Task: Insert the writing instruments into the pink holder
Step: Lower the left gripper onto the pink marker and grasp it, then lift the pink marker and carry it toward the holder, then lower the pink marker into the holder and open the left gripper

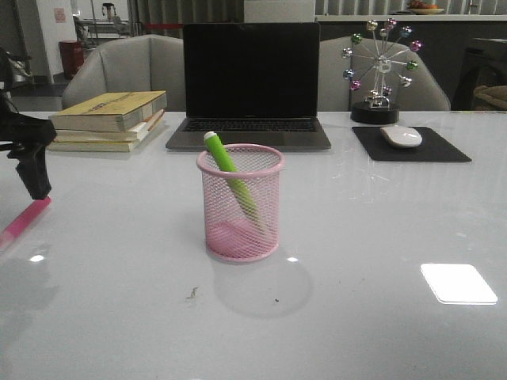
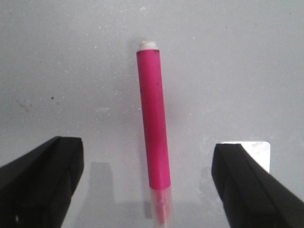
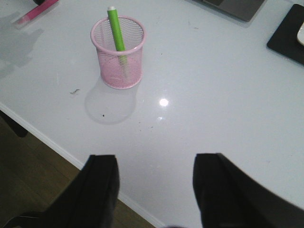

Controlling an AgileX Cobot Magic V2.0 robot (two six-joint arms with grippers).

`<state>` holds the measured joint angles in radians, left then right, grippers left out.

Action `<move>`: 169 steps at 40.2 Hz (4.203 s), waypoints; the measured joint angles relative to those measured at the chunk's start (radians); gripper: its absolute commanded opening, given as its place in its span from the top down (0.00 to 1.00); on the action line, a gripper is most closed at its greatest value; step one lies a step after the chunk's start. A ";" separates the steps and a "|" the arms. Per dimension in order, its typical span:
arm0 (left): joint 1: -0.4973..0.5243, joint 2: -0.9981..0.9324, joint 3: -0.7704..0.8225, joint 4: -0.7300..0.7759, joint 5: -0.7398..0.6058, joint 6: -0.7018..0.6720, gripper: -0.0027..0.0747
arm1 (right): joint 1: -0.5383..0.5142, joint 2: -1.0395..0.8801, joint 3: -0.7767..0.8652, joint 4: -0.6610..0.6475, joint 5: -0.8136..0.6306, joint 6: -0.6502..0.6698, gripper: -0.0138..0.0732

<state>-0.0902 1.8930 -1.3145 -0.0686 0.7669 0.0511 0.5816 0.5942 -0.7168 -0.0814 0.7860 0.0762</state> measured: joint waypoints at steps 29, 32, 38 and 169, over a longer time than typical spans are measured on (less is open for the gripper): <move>0.000 0.218 -0.206 0.020 0.035 0.000 0.22 | 0.000 0.000 0.000 0.000 0.000 0.000 0.30; 0.000 0.218 -0.206 0.020 0.035 -0.002 0.31 | 0.000 0.000 0.000 0.000 0.000 0.000 0.30; 0.000 0.220 -0.207 0.020 0.040 -0.002 0.55 | 0.000 0.000 0.000 0.000 0.000 0.000 0.30; -0.644 -0.383 0.500 0.020 -1.053 -0.022 0.44 | 0.000 0.000 0.000 0.000 0.000 0.000 0.30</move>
<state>-0.7341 1.5104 -0.8142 -0.0490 -0.2865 0.0287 0.5816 0.5942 -0.7168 -0.0814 0.7864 0.0762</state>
